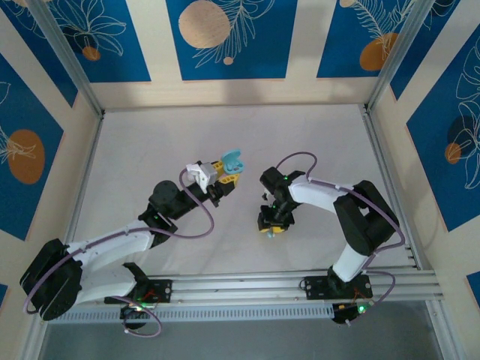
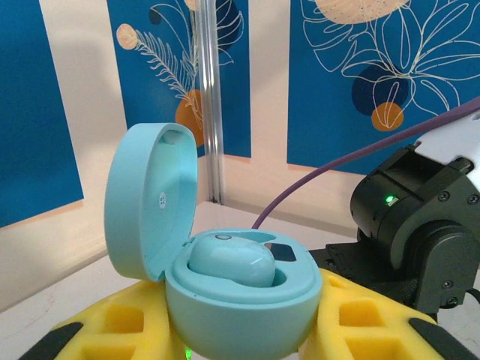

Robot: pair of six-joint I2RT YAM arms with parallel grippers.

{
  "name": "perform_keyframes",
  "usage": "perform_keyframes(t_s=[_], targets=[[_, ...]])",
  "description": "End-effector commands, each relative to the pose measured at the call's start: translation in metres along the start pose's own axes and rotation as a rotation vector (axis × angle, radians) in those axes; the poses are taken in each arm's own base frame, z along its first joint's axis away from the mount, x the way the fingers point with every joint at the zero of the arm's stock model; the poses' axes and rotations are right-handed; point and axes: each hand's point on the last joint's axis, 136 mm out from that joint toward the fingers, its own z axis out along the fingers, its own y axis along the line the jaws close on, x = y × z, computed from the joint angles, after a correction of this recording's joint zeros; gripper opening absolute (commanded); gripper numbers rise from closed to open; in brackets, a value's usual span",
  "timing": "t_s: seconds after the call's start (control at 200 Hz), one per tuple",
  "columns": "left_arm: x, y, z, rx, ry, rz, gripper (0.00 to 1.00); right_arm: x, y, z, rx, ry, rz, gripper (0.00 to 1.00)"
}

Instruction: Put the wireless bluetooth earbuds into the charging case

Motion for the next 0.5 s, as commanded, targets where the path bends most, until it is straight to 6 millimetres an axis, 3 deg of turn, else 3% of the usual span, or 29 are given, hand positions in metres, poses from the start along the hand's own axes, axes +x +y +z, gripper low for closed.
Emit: perform_keyframes(t_s=[0.0,0.495], targets=[[-0.011,-0.003,0.003,0.007,-0.039,0.003,0.19,0.013,0.000,-0.006,-0.007,0.030,0.000,0.41],[-0.012,-0.003,0.002,0.003,-0.041,0.000,0.19,0.001,-0.003,-0.007,0.121,0.003,-0.093,0.40]])
